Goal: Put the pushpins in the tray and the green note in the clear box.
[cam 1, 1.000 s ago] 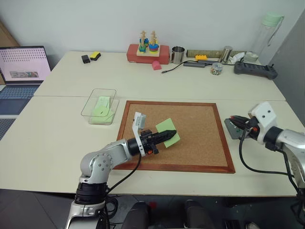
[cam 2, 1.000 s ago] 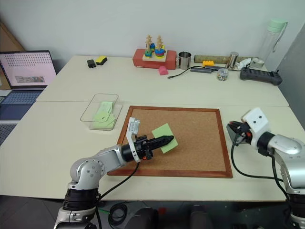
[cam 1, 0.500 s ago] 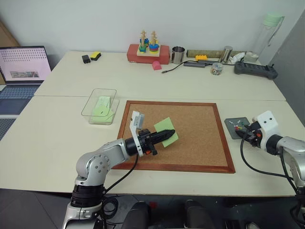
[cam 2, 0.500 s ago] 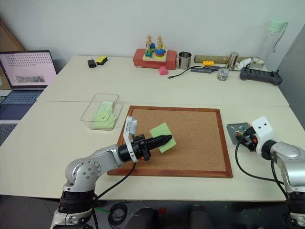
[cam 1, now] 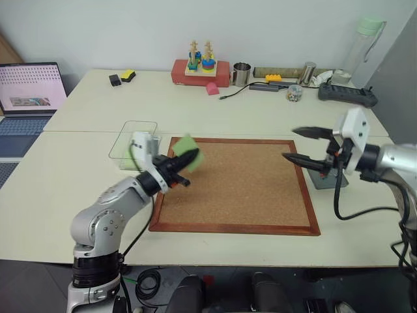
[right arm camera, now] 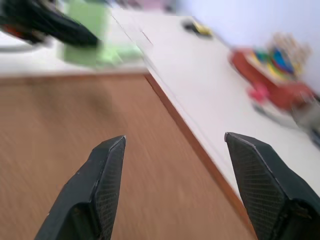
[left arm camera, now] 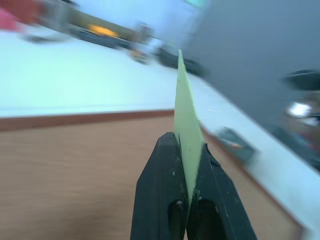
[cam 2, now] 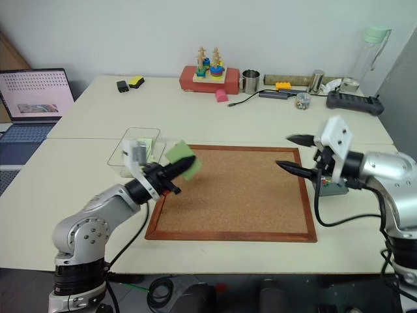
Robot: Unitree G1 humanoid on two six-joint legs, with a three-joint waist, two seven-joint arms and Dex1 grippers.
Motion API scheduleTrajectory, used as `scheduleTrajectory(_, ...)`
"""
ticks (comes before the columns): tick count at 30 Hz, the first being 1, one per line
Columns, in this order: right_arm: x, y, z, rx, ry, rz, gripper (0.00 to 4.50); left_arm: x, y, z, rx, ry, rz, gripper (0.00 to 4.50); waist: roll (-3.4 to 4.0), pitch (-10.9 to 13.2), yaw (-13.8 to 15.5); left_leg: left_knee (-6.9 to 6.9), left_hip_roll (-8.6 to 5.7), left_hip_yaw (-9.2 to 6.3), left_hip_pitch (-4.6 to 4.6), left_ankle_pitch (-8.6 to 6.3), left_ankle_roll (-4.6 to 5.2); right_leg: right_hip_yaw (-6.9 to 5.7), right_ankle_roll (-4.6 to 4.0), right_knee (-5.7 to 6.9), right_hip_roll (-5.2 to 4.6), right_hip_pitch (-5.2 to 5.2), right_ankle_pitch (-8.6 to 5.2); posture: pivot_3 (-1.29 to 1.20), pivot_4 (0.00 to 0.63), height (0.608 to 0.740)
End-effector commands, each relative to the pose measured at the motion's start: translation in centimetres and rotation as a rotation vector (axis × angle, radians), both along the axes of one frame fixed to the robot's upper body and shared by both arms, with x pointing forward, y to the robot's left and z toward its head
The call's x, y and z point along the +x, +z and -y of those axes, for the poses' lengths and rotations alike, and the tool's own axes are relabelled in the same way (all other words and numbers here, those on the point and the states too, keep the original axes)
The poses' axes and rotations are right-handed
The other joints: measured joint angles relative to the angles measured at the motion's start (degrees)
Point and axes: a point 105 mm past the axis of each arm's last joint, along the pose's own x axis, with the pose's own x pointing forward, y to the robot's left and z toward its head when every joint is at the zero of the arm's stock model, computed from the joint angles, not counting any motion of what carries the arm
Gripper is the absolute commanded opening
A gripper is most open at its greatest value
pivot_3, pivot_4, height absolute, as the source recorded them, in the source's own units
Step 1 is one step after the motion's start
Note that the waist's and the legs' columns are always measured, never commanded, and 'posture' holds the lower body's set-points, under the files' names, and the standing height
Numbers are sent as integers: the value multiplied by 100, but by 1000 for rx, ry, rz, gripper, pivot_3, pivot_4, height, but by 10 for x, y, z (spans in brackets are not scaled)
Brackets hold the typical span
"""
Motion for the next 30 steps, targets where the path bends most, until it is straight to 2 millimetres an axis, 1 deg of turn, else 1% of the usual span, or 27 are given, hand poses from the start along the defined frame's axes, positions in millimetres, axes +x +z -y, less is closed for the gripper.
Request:
scheduleTrajectory(1, -9, 7, -16, -1, 108, -29, 3313, 10, 32, -54, 111, 295, 136, 0, -2, 1, 25, 0, -1, -6, -2, -1, -1, -4, 0, -1, 0, 0, 0, 0, 150, 740)
scheduleTrajectory(4, -8, 2, -21, -19, 128, -40, 3313, 20, 42, -86, 191, 440, 137, 0, -3, 1, 84, 2, -8, -21, -18, -2, -3, -19, -1, -5, -5, -3, 1, 0, 150, 740)
scheduleTrajectory(7, -9, -2, -24, -21, 145, -54, 3313, 31, 43, -103, 259, 512, 116, 0, -3, 1, 90, 9, -13, -30, -52, -1, -3, -28, 0, -3, -7, -31, 2, 0, 150, 740)
scheduleTrajectory(9, -10, -4, -27, -21, 155, -60, 3313, 38, 41, -109, 300, 527, 98, 0, -3, 1, 80, 9, -13, -31, -63, 0, -4, -29, 0, 3, -7, -44, 3, 0, 150, 740)
scheduleTrajectory(12, -12, -5, -29, -22, 168, -65, 3313, 48, 34, -109, 311, 490, 50, 0, -3, 1, 69, 9, -12, -29, -84, 2, -8, -28, -4, 15, -6, -76, 5, 0, 150, 740)
scheduleTrajectory(14, -13, -6, -30, -22, 169, -66, 3380, 51, 28, -112, 335, 487, 23, 395, -3, 1, 63, 8, -11, -23, -90, 5, -11, -22, -6, 19, -5, -88, 8, 0, 150, 740)
scheduleTrajectory(15, -14, -6, -30, -21, 169, -68, 3380, 52, 26, -113, 343, 485, 15, 426, -3, 1, 46, 8, -10, -23, -90, 5, -12, -23, -6, 18, -5, -89, 8, 0, 150, 740)
scheduleTrajectory(17, -15, -7, -29, -21, 167, -72, 3380, 54, 26, -112, 356, 466, 15, 810, -3, 1, 24, 7, -10, -22, -90, 5, -12, -20, -6, 18, -5, -89, 8, 0, 150, 740)
scheduleTrajectory(21, -17, -8, -28, -21, 159, -81, 3380, 56, 29, -106, 379, 422, 35, 1552, -3, 2, 15, 6, -7, -22, -90, 4, -12, -20, -6, 18, -5, -92, 8, 0, 150, 740)
scheduleTrajectory(22, -17, -9, -28, -21, 158, -83, 3380, 56, 30, -105, 385, 415, 40, 1823, -3, 2, 15, 6, -8, -21, -91, 4, -11, -20, -6, 19, -5, -92, 9, 0, 150, 740)
scheduleTrajectory(23, -17, -9, -28, -21, 155, -84, 3380, 56, 31, -104, 388, 408, 45, 1956, -3, 2, 15, 7, -8, -21, -91, 4, -11, -20, -6, 19, -5, -92, 9, 0, 150, 740)
scheduleTrajectory(26, -16, -9, -27, -21, 149, -84, 3380, 55, 33, -103, 397, 396, 57, 2548, -3, 2, 14, 7, -8, -18, -88, 4, -10, -16, -6, 21, -5, -92, 9, 0, 150, 740)
scheduleTrajectory(30, -13, -9, -26, -20, 132, -75, 3380, 51, 42, -104, 449, 382, 87, 3385, -3, 2, 13, 8, -8, -18, -88, 4, -10, -17, -6, 23, -5, -92, 10, 0, 150, 740)
